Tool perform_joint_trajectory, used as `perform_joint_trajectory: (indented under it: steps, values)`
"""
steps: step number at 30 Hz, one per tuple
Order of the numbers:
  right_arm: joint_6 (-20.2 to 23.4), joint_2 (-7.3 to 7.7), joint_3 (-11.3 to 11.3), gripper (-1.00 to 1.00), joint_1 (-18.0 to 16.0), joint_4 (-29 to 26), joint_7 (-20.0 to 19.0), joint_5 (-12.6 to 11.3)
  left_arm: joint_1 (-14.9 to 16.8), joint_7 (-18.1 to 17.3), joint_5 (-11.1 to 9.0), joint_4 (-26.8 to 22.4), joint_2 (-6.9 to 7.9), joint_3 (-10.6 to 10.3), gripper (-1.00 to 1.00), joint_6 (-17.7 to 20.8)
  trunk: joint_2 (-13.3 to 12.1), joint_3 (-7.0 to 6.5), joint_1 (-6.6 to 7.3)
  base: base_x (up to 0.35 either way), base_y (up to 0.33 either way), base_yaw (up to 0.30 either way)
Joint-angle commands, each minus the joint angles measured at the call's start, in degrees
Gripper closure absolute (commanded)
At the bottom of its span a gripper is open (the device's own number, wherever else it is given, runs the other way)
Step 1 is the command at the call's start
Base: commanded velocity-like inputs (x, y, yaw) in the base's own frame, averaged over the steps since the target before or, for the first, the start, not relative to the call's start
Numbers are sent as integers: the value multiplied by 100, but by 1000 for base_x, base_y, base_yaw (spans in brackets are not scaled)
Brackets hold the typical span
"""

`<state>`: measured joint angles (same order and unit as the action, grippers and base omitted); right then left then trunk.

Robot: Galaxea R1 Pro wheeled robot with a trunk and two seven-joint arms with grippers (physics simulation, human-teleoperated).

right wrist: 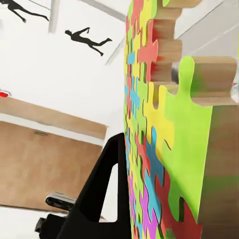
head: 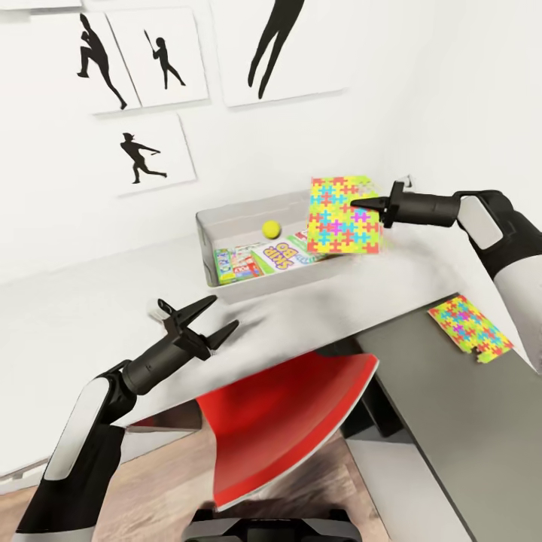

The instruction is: Put all the toys in the child's room - the three board games (two on the bed and one on the table), the two jigsaw puzzles on the table, and the tennis ball on the table - inside the toy box on the table in the child's room.

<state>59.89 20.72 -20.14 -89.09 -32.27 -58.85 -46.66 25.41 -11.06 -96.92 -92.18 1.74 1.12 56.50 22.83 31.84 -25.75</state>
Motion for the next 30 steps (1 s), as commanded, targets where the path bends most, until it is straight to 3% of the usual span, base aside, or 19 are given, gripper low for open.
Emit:
perform_joint_trajectory:
  steps: [1,9,16,22,30]
  values:
    - [11,-31,-37,100,-94,61,-13,16,-1,-51,46,3,1,3,-100,19,9,8,-3,0,0,300]
    - [11,-180,-61,100,-456,227,221,50,-143,-97,49,-1,50,38,-100,24,9,8,-3,0,0,300]
    - [11,-323,-71,100,-575,278,363,59,-293,-307,50,0,221,163,-100,21,9,8,-3,0,0,300]
    - [11,-364,-82,100,-573,288,388,56,-318,-356,50,3,269,218,-100,20,9,8,-3,0,0,300]
    - [11,-363,-92,100,-535,296,392,53,-331,-345,64,5,406,439,-100,15,9,8,-3,0,0,300]
